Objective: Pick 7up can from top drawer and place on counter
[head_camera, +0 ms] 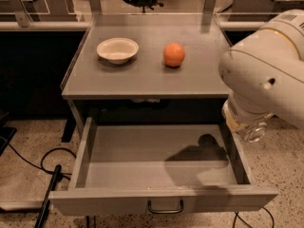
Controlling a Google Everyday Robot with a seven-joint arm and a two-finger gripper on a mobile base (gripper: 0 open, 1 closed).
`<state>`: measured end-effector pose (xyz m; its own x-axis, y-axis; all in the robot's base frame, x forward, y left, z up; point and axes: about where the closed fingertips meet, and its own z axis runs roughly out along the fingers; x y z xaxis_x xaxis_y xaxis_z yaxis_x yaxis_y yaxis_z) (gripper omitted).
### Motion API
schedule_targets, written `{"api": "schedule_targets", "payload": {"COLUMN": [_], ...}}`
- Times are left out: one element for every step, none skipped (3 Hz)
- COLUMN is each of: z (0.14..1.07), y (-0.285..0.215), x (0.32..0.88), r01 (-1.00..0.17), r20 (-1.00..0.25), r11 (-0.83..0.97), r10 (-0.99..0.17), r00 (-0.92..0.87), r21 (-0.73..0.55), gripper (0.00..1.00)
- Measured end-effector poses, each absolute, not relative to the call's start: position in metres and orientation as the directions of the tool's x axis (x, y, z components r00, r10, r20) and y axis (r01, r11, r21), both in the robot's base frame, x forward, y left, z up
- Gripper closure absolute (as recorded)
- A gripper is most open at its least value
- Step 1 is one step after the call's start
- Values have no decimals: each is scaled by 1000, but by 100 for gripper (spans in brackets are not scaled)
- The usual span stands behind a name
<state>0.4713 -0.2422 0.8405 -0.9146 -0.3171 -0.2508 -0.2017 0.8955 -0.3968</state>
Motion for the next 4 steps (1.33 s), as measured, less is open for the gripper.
{"api": "schedule_targets", "payload": {"z": [857,897,934,943], "y": [-234,-223,-199,-195], "x": [483,510,542,547], "r01": [-193,-182,-202,-199], "r20": [-293,-357,-403,-422], "r11": [901,904,900,903], "r10": [-320,-329,-362,-361], "r00": [-901,-874,-840,-832], "r21": [-389,-387,-386,-381], "gripper": [100,100,100,100]}}
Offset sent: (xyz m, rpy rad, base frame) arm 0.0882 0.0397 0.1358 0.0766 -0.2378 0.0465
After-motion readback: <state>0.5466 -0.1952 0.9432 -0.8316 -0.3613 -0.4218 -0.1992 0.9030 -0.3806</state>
